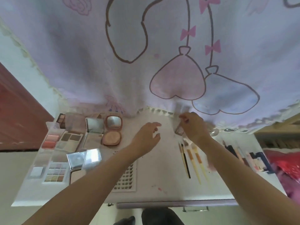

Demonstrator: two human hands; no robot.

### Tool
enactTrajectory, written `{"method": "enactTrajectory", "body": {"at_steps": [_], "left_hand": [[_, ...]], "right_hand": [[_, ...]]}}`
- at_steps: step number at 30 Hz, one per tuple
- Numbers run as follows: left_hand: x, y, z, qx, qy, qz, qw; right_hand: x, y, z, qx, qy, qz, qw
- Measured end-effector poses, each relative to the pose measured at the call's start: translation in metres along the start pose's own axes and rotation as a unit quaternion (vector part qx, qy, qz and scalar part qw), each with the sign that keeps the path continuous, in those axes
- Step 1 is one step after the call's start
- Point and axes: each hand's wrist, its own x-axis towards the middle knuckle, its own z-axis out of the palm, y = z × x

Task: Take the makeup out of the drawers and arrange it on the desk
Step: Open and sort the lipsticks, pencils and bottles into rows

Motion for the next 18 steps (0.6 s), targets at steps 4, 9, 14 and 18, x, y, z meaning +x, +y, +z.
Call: {"method": "enactTrajectory", "body": {"at_steps": [4, 9, 14, 18], "left_hand": [[0.053, 0.031, 0.055, -0.026, -0.097, -0.044, 0.994], [0.099, 0.027, 0.093, -0.079, -0.097, -0.083, 0.989], [0.101, 0.016, 0.108, -0.131, -0.12, -0.111, 0.978], [0.071, 0.009, 0.086, -0.101, -0.102, -0.095, 0.985]], "right_hand": [[0.032, 0.029, -0.03, -0.119, -0.056, -0.059, 0.99], [0.049, 0.035, -0.027, -0.232, -0.16, -0.155, 0.947], [0.059, 0.03, -0.015, -0.328, -0.205, -0.218, 0.896], [0.057, 0.011, -0.022, -0.291, -0.246, -0.249, 0.89]]}}
